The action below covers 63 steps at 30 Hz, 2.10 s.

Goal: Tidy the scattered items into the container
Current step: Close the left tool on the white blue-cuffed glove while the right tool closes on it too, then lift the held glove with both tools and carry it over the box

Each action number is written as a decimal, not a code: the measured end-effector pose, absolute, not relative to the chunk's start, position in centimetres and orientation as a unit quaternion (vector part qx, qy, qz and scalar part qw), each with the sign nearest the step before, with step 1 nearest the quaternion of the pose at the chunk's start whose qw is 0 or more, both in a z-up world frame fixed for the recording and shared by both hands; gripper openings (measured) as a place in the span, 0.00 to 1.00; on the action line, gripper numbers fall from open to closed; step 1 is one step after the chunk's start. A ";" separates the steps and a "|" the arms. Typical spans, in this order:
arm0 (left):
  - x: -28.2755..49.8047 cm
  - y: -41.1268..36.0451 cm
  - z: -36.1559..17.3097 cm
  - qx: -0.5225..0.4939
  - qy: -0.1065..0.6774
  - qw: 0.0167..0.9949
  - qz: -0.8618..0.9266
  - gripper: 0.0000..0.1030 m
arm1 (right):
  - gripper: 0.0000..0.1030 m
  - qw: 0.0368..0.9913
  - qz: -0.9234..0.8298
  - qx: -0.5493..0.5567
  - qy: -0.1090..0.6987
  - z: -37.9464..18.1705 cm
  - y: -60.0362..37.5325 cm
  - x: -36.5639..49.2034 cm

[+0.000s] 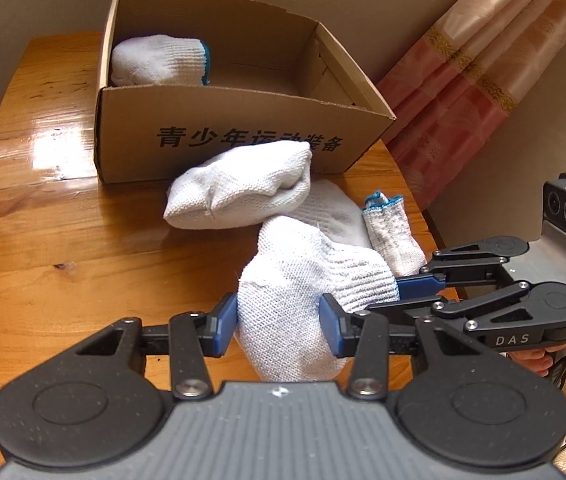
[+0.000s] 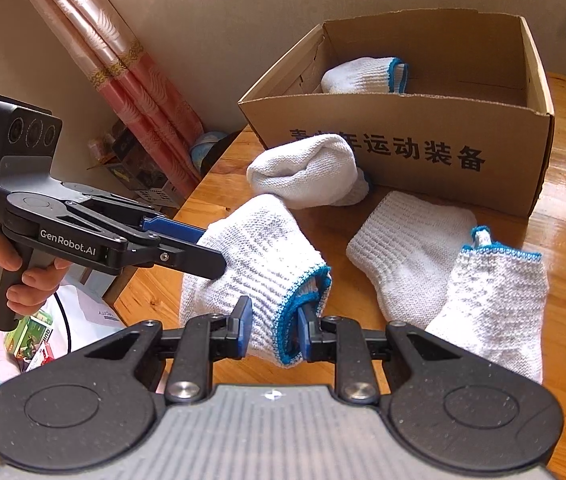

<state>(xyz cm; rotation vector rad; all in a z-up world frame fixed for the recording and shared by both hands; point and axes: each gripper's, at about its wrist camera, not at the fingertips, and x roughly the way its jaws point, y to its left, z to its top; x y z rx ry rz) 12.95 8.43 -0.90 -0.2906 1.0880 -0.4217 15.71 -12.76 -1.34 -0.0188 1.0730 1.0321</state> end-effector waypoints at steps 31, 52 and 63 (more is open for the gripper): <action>16.7 6.1 2.6 -0.106 0.488 0.840 -0.212 0.42 | 0.28 0.764 0.455 -0.018 0.456 2.5 -14.2 18.6; 20.7 5.6 6.0 -0.094 0.464 0.854 -0.217 0.41 | 0.28 0.779 0.452 -0.013 0.434 5.5 -14.2 22.5; 25.7 4.7 7.7 -0.084 0.457 0.860 -0.211 0.41 | 0.28 0.797 0.436 -0.006 0.418 7.5 -13.6 27.8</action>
